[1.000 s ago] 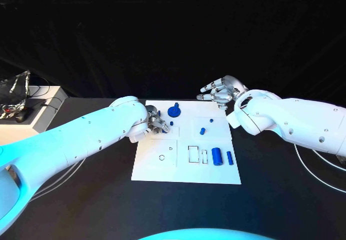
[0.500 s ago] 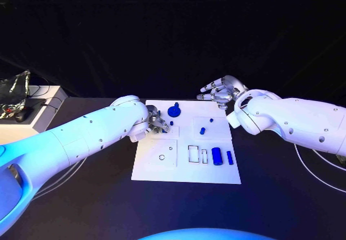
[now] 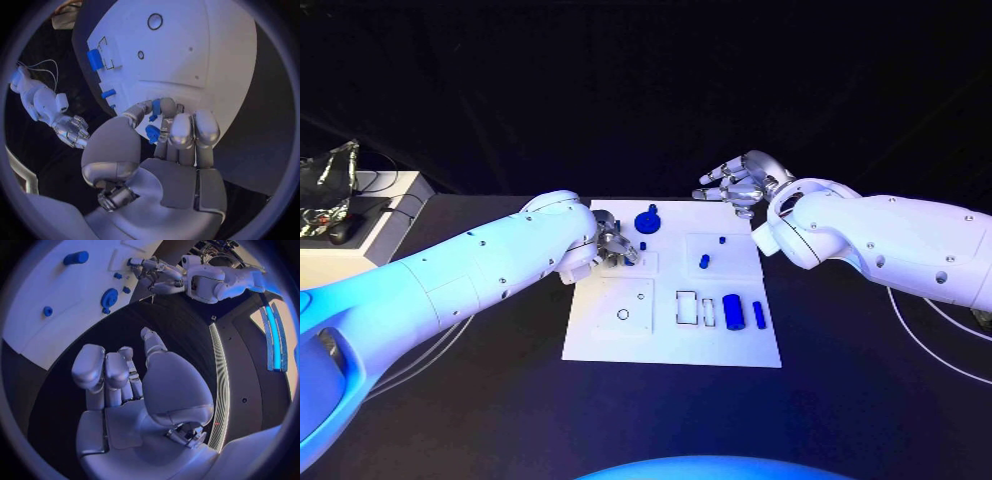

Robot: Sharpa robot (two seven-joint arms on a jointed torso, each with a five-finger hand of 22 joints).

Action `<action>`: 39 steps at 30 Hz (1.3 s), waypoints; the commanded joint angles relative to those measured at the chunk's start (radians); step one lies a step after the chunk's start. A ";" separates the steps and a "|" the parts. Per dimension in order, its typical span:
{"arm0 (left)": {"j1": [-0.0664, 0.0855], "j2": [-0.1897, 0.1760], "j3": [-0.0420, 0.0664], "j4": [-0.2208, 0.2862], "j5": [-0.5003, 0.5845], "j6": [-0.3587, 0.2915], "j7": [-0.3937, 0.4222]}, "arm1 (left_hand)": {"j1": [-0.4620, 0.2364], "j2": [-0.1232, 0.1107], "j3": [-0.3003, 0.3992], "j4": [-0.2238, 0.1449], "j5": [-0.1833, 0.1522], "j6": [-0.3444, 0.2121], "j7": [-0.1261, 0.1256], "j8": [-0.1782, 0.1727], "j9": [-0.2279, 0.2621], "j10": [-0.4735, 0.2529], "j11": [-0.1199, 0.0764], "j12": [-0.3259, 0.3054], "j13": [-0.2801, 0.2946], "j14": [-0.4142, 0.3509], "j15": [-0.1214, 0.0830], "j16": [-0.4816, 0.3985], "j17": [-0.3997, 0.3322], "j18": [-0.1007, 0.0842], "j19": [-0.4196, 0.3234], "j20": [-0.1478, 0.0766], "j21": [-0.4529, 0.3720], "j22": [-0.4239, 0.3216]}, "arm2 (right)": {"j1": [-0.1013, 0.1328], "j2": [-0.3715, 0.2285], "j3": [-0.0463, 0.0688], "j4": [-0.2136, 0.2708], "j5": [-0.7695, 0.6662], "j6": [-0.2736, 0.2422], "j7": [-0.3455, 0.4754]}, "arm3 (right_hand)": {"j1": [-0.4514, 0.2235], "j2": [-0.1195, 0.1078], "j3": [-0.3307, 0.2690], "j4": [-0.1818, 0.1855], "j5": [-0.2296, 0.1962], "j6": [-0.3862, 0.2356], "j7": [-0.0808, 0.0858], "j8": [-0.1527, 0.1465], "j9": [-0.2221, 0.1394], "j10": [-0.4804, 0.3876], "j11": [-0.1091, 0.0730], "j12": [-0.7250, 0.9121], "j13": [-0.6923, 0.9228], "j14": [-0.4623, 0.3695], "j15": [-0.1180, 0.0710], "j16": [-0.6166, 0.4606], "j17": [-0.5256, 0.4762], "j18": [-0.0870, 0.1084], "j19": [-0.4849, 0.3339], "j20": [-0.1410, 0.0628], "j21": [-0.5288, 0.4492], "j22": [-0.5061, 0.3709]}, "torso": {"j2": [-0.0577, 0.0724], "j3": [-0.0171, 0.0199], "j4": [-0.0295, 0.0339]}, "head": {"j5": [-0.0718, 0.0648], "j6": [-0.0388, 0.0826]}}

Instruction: Assemble the parts on the task board

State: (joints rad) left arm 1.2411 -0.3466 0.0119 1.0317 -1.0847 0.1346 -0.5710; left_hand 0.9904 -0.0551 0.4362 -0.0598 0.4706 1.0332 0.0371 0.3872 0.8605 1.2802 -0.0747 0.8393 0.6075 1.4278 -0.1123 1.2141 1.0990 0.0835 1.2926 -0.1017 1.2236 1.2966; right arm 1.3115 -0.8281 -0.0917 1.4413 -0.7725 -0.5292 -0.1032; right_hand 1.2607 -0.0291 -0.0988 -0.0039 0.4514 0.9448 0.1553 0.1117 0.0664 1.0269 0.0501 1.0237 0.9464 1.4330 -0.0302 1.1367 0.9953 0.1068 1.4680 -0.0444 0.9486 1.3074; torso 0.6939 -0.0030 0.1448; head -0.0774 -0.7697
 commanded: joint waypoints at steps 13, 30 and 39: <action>-0.002 -0.002 0.000 0.014 0.007 0.042 0.001 | 0.077 0.064 0.024 -0.034 -0.004 0.054 -0.052 0.003 0.121 0.005 -0.004 -0.007 0.008 0.000 0.000 0.011 -0.005 -0.020 0.012 0.000 -0.010 0.011 | -0.002 0.003 0.000 -0.004 -0.006 0.024 0.001 | -0.009 0.001 0.001 0.000 0.005 0.002 0.007 -0.003 0.000 -0.007 0.001 0.003 0.000 0.004 -0.001 -0.005 -0.001 0.012 0.040 0.001 -0.006 0.122 | -0.001 -0.0001 0.0007 | -0.004 -0.005; 0.017 -0.015 0.002 0.040 0.004 0.078 0.000 | 0.092 0.052 0.035 -0.030 -0.002 0.061 -0.052 -0.001 0.118 0.010 -0.003 -0.010 0.006 0.000 0.002 0.014 -0.006 -0.022 0.014 0.001 -0.012 0.019 | -0.004 0.004 -0.001 -0.006 -0.006 0.027 0.000 | -0.009 0.001 0.001 0.000 0.005 0.002 0.007 -0.003 0.000 -0.007 0.001 0.003 0.000 0.004 -0.001 -0.005 -0.001 0.012 0.040 0.001 -0.006 0.122 | -0.001 -0.0005 0.0005 | -0.004 -0.004; 0.029 -0.009 0.003 0.025 0.005 0.115 -0.003 | 0.093 0.051 0.036 -0.031 -0.002 0.061 -0.052 -0.002 0.118 0.010 -0.003 -0.010 0.005 0.000 0.002 0.016 -0.005 -0.023 0.014 0.001 -0.012 0.020 | -0.004 0.005 -0.001 -0.007 -0.007 0.028 -0.002 | -0.009 0.001 0.001 0.000 0.005 0.002 0.007 -0.003 0.000 -0.007 0.001 0.003 0.000 0.004 -0.001 -0.005 -0.001 0.012 0.040 0.001 -0.006 0.122 | 0.001 0.0002 -0.0005 | -0.005 -0.002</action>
State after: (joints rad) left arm 1.2677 -0.3595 0.0139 1.0602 -1.0839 0.2047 -0.5745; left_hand 1.0053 -0.0700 0.4365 -0.0595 0.4632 1.0339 0.0357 0.3804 0.8607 1.2853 -0.0697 0.8332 0.6141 1.4277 -0.1122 1.2229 1.0935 0.0679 1.2993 -0.1018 1.2170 1.3081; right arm 1.3080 -0.8240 -0.0927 1.4340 -0.7729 -0.5157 -0.1080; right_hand 1.2607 -0.0291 -0.0988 -0.0040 0.4513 0.9477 0.1563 0.1117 0.0664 1.0264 0.0497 1.0237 0.9465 1.4330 -0.0302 1.1367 0.9954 0.1068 1.4680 -0.0444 0.9486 1.3078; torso 0.6937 -0.0031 0.1450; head -0.0819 -0.7719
